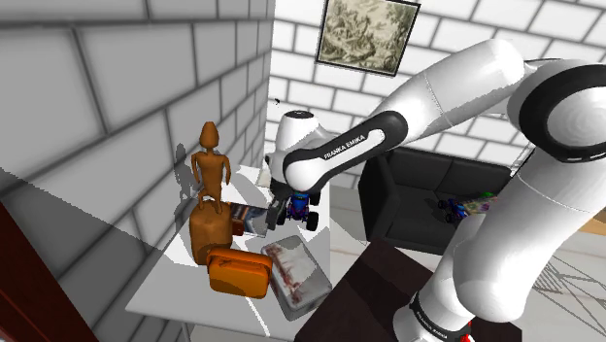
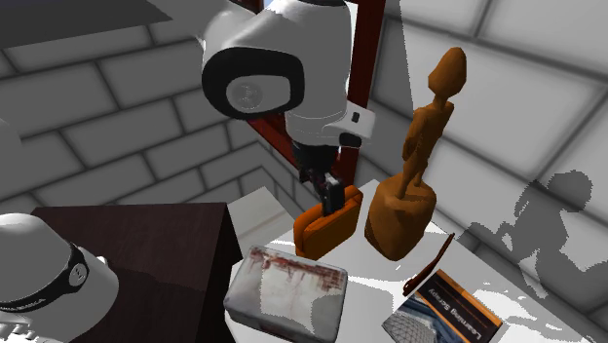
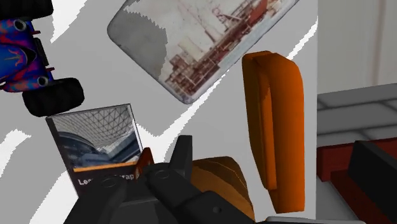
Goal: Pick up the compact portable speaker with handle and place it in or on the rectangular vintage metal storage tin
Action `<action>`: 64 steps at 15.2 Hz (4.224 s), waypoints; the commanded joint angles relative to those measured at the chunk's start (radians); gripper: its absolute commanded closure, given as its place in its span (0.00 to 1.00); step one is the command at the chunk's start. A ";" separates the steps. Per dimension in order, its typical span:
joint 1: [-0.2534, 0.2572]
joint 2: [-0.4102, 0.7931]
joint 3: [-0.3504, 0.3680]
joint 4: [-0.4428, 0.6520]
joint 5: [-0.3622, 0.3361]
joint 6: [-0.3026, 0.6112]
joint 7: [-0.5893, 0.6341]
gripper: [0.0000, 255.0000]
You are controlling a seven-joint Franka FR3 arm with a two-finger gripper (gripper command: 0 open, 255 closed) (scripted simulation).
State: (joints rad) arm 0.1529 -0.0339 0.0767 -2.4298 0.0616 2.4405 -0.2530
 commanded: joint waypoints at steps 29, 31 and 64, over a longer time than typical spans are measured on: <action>0.106 0.594 0.027 0.248 -0.102 0.289 0.020 1.00; 0.106 0.594 0.027 0.248 -0.102 0.289 0.020 1.00; 0.078 0.282 0.062 0.218 -0.054 0.008 -0.004 1.00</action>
State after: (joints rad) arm 0.2307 0.2570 0.1383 -2.2176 0.0061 2.4616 -0.2577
